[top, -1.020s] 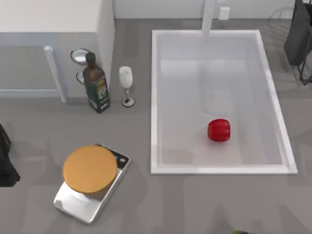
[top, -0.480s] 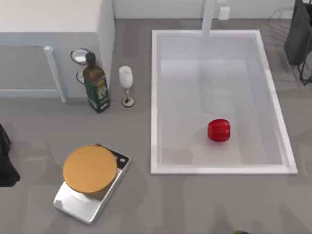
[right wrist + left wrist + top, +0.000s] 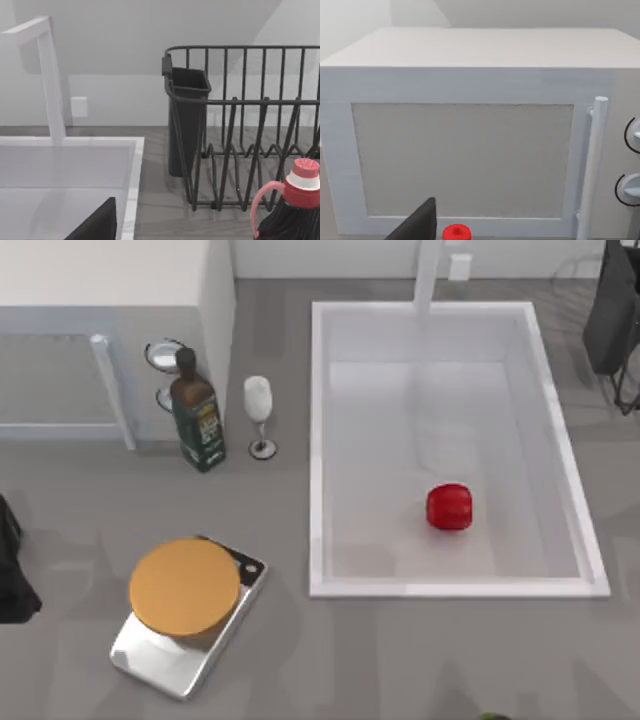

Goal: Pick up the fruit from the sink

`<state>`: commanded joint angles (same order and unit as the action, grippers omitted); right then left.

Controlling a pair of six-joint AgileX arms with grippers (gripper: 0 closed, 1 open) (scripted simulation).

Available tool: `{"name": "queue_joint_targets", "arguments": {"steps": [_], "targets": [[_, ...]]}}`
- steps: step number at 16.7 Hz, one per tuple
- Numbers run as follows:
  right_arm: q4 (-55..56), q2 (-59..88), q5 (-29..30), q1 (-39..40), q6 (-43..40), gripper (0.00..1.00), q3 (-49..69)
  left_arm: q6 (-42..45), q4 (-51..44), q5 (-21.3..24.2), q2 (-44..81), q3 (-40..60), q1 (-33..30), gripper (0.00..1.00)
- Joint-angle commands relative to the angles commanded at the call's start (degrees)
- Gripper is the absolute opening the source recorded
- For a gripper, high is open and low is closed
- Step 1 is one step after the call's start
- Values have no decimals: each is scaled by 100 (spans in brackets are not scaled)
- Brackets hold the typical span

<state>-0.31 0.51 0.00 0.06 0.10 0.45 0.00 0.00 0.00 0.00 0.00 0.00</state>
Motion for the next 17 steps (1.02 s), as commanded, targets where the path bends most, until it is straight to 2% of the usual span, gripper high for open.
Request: {"name": "queue_joint_targets", "arguments": {"steps": [3,7,17], "targets": [[-280,473,4,54,92,100,426,0,0,0,0,0,0,100],[-1034,1773,16,219,346,100,1590,0,0,0,0,0,0,100],[-3899,7109,37,1070,1350,100,6067,0,0,0,0,0,0,100]]}}
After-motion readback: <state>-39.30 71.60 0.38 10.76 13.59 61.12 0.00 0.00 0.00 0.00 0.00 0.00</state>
